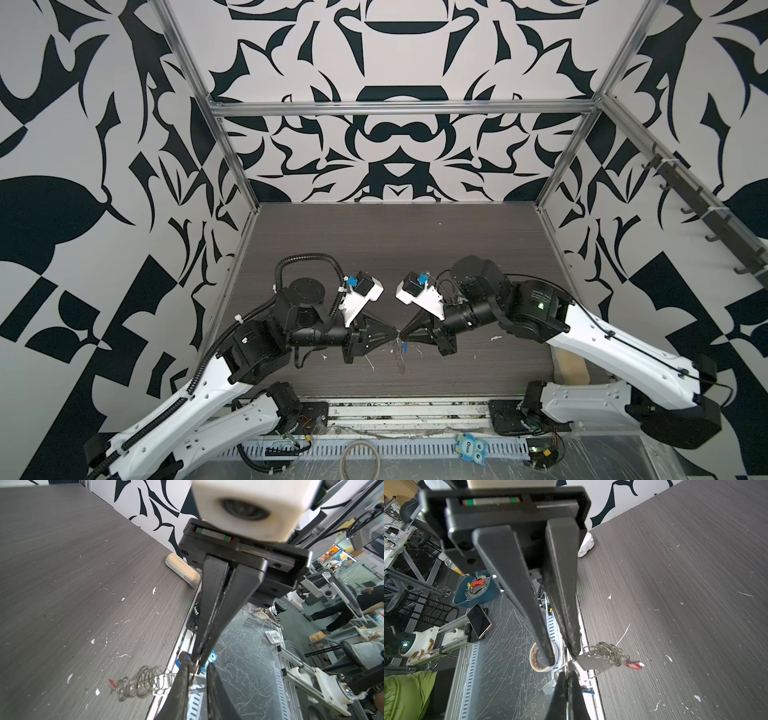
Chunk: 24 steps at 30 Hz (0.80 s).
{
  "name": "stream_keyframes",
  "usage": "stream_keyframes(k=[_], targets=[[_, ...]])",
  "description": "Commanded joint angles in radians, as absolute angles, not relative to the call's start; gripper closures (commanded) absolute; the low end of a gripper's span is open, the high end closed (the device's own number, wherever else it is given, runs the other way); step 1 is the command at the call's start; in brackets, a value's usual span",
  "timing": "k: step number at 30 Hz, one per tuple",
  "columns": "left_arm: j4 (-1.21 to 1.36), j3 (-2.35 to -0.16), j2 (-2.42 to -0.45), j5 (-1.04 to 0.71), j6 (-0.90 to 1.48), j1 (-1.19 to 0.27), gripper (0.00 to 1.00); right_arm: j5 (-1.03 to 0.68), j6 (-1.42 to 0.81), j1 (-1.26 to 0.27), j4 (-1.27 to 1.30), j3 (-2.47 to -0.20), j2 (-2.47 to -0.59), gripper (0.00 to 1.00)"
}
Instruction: Remove the keys from the keyring
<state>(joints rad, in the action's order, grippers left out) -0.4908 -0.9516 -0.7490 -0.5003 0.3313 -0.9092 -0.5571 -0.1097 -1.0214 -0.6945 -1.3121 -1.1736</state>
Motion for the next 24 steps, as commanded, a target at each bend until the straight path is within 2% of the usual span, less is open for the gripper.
stream_keyframes(k=[1, 5, 9, 13, 14, 17, 19, 24], targets=[[-0.461, -0.948, -0.746, -0.516, 0.325, -0.914, 0.82, -0.568, -0.13, -1.019, -0.617, -1.355, -1.163, 1.0], [-0.454, -0.942, -0.746, -0.513, 0.324, -0.914, 0.82, -0.566, -0.146, -1.019, -0.587, -1.342, -1.154, 1.0], [-0.437, -0.937, -0.736, -0.5, 0.324, -0.914, 1.0, -0.569, -0.159, -1.019, -0.564, -1.327, -1.145, 1.0], [-0.397, -0.919, -0.707, -0.479, 0.328, -0.914, 1.0, -0.568, -0.17, -1.019, -0.527, -1.298, -1.124, 1.0], [-0.379, -0.91, -0.693, -0.466, 0.331, -0.914, 1.0, -0.56, -0.175, -1.019, -0.508, -1.284, -1.112, 0.98], [-0.319, -0.876, -0.642, -0.448, 0.343, -0.914, 1.0, -0.534, -0.188, -1.019, -0.434, -1.229, -1.053, 0.75], [-0.279, -0.855, -0.614, -0.443, 0.352, -0.914, 1.0, -0.518, -0.21, -1.019, -0.357, -1.173, -1.009, 0.64], [-0.175, -0.807, -0.562, -0.418, 0.381, -0.914, 1.0, -0.487, -0.269, -1.019, -0.117, -1.006, -0.915, 0.53]])
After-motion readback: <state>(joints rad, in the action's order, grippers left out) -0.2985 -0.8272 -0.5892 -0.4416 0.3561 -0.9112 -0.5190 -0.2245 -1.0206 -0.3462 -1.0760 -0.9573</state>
